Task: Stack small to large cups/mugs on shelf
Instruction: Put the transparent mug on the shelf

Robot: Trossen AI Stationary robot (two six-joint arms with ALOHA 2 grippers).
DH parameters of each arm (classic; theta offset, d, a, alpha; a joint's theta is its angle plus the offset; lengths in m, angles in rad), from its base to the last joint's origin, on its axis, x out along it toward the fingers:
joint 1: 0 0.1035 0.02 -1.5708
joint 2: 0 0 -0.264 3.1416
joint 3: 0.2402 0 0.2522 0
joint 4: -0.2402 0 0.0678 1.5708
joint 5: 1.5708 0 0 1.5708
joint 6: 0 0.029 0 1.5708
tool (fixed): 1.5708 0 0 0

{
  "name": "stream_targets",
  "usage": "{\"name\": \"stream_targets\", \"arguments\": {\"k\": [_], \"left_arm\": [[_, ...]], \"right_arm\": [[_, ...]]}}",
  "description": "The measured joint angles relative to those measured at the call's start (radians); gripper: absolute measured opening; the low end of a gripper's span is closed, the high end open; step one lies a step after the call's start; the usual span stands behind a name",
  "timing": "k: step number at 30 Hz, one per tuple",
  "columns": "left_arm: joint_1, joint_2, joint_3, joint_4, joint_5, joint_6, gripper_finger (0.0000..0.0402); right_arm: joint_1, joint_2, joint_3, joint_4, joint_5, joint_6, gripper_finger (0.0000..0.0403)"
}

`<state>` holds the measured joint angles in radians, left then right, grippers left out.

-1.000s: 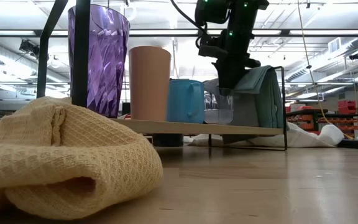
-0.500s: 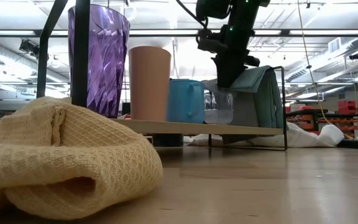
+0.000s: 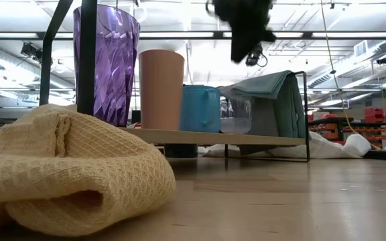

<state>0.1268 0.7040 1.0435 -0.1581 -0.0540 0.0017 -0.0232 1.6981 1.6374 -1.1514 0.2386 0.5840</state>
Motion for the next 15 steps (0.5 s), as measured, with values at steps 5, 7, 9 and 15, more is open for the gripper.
{"name": "stream_targets", "arguments": {"k": [5, 7, 9, 15], "left_arm": [[0.000, 0.000, 0.000, -0.001, 0.000, -0.009, 0.0076], [0.000, 0.000, 0.000, -0.002, 0.000, -0.009, 0.0078], [0.000, 0.000, 0.000, -0.006, 0.005, -0.009, 0.0077], [0.000, 0.000, 0.000, -0.006, 0.028, -0.008, 0.0071]], "right_arm": [[0.182, 0.000, 0.109, -0.177, -0.101, -0.059, 0.0062], [0.275, -0.006, 0.116, -0.248, -0.129, -0.062, 0.0062], [0.368, -0.011, 0.114, -0.313, -0.152, -0.046, 0.0062], [0.608, -0.016, 0.113, -0.370, -0.158, 0.201, 0.0062]]}}
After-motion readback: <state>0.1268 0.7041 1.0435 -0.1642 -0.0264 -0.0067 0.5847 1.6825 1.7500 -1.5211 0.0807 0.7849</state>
